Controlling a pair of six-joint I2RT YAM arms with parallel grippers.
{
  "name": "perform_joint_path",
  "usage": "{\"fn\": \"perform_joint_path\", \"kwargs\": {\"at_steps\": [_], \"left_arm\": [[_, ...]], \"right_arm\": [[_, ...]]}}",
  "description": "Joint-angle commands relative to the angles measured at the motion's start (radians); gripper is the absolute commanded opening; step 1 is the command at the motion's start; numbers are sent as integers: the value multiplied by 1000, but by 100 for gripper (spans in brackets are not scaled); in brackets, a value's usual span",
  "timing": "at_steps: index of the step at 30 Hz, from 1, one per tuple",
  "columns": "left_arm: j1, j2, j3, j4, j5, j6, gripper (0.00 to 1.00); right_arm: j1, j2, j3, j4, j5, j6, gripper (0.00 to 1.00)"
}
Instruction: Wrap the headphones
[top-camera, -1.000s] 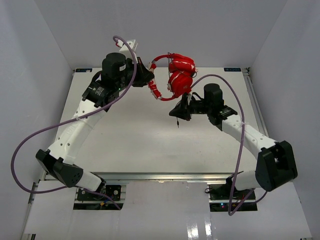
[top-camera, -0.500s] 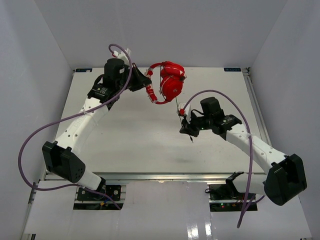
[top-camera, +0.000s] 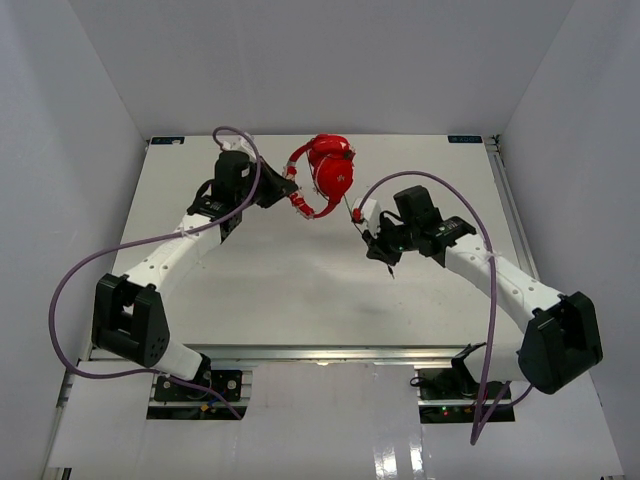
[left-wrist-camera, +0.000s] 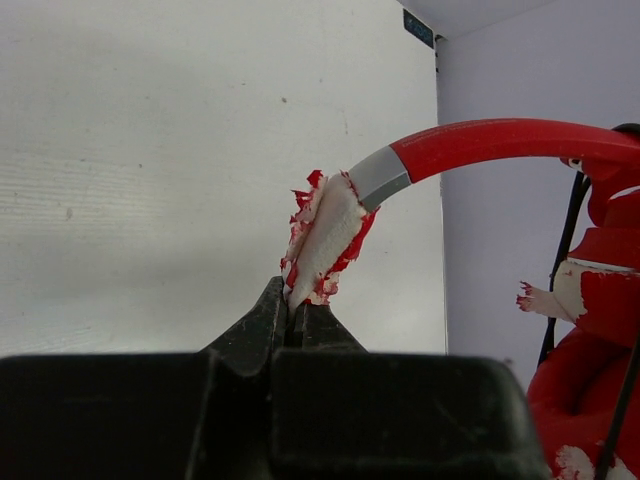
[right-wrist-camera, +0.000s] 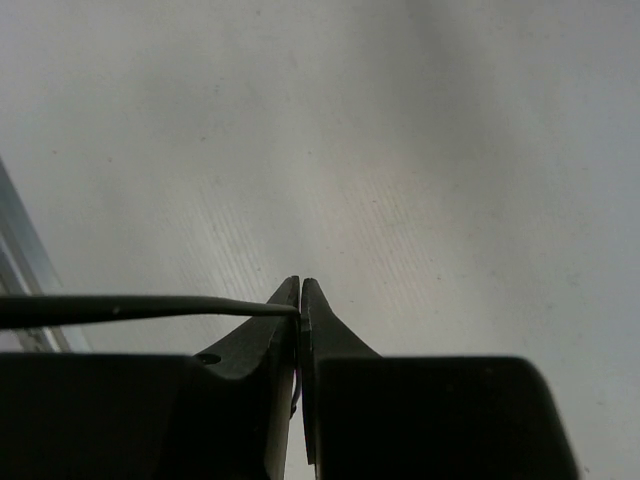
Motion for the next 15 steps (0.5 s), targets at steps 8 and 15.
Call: {"fn": "perform_joint_path", "kwargs": {"at_steps": [8, 15], "left_arm": [[30, -171, -125, 435, -165, -99, 0], [31, -244, -166, 507, -173, -77, 0]], "right_arm": [[-64, 137, 124, -15, -128, 243, 8], [-195, 200, 164, 10, -319, 354, 8]]}}
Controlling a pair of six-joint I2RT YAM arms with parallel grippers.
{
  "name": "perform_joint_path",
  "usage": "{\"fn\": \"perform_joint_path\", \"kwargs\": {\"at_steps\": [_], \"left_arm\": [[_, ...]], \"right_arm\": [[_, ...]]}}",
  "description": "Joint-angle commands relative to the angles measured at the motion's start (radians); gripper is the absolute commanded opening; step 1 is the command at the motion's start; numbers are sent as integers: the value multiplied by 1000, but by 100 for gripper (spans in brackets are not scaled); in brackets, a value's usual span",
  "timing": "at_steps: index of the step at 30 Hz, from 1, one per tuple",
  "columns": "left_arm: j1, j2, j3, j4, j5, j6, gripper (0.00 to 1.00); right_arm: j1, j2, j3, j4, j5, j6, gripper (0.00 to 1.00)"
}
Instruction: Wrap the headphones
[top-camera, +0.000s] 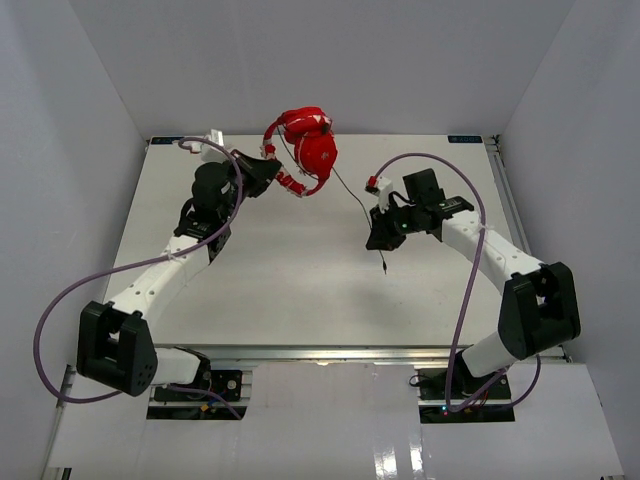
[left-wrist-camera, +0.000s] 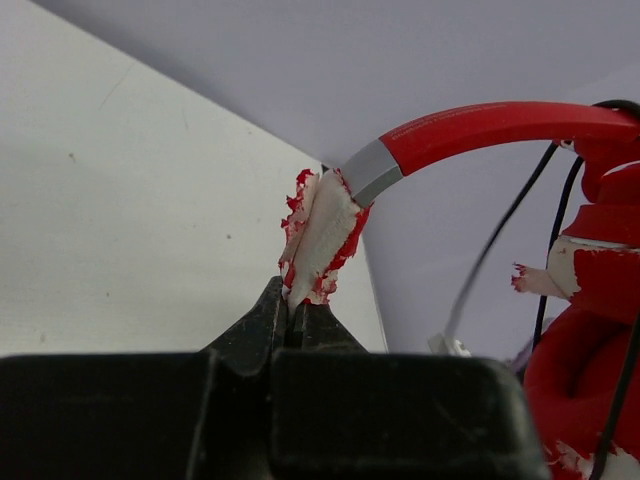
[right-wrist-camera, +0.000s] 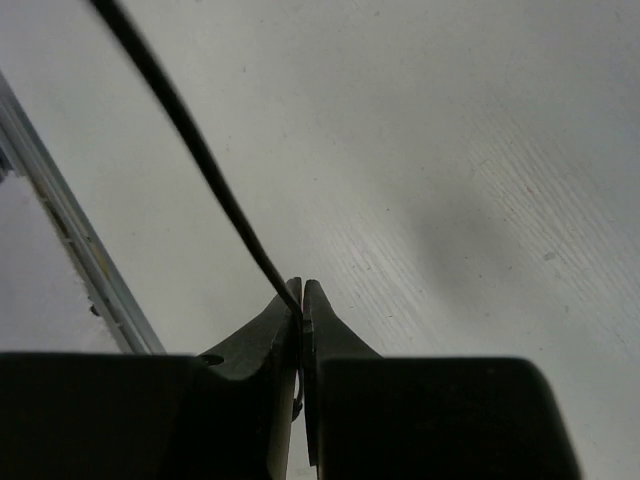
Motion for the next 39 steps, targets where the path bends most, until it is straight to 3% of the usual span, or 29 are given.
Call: {"fn": "perform_joint_path", "kwargs": {"at_steps": [1, 6, 11, 16, 23, 28, 32, 39], "left_arm": [[8, -94, -6, 172, -65, -28, 0], [8, -81, 6, 183, -93, -50, 0], [8, -32, 77, 7, -180, -69, 0], [8, 70, 200, -142, -248, -11, 0], [1, 309, 383, -293, -168, 79, 0], [-26, 445, 483, -428, -81, 212, 0], [-66, 528, 516, -516, 75, 321, 0], [-189, 666, 622, -670, 276, 482, 0]], "right_arm": [[-56, 29, 54, 19, -175, 71, 8], [-59, 10, 49, 41, -268, 54, 8], [-50, -97, 44, 98, -219, 16, 8], [48, -178, 79, 27, 21, -203, 8], [215, -151, 136, -62, 546, -429, 8], [312, -168, 102, 13, 903, -652, 8], [346, -156, 78, 88, 1041, -790, 8], [416, -99, 68, 162, 1059, -875, 8]]}}
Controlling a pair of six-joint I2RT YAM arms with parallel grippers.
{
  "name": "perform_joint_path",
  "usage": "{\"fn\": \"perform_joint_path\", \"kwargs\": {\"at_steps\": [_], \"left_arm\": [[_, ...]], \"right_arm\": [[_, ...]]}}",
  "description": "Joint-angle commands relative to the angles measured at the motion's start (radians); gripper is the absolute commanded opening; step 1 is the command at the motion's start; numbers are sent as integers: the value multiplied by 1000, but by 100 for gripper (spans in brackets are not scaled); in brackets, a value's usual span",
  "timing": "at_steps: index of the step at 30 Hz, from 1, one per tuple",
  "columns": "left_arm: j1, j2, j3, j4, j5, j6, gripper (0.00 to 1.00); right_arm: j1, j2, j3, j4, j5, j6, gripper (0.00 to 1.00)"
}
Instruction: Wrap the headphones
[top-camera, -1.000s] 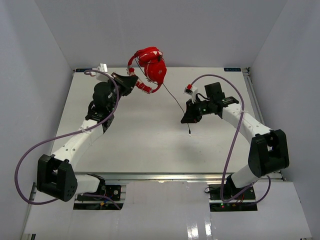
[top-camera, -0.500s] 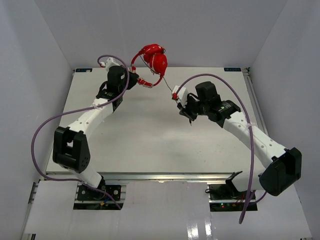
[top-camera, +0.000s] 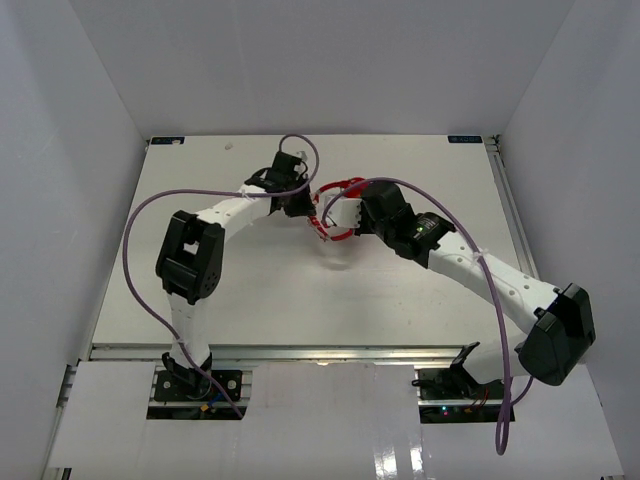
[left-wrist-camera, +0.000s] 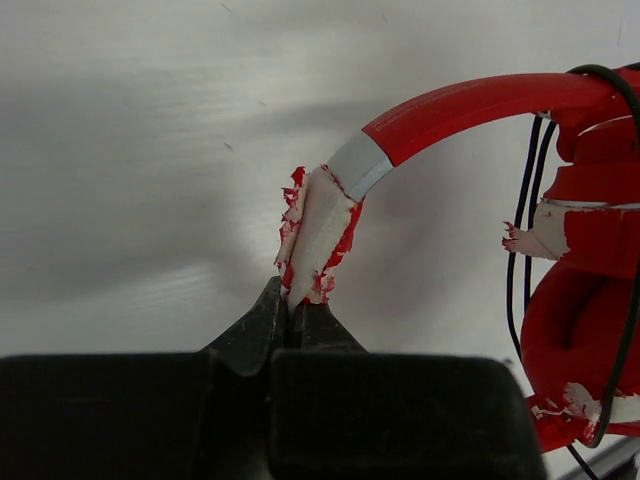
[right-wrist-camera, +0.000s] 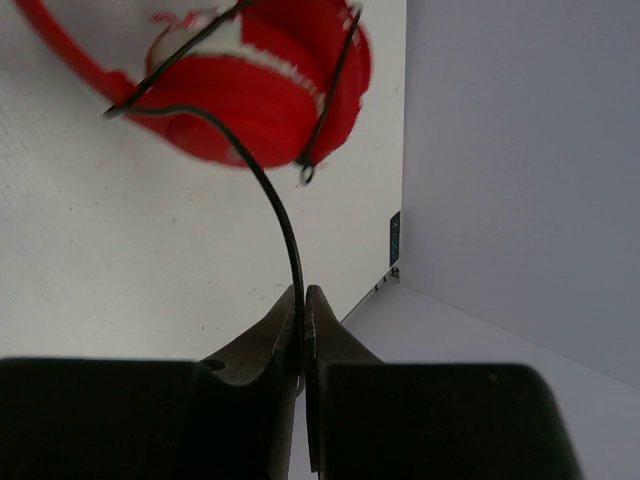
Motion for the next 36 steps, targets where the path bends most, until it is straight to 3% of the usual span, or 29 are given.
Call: {"fn": "perform_joint_path", "kwargs": {"at_steps": [1, 10, 18, 23, 28, 36], "left_arm": [[-80, 7, 106, -84, 227, 145, 0], [-90, -65, 1, -110, 532, 365, 0], [-90, -124, -66, -148, 592, 486, 0], [-90, -138, -76, -158, 614, 513, 0], [-90, -145, -62, -168, 575, 516, 0], [-86, -82, -15, -214, 261, 479, 0]], "right_arm": [[56, 43, -3, 92, 57, -112, 8], [68, 19, -181, 227, -35, -258, 8], [17, 16, -189, 236, -64, -319, 8], [-43, 38, -126, 158, -202, -244, 8], [-59, 78, -133, 126, -306, -137, 9], [-141, 224, -48, 88, -492, 106, 9]]}}
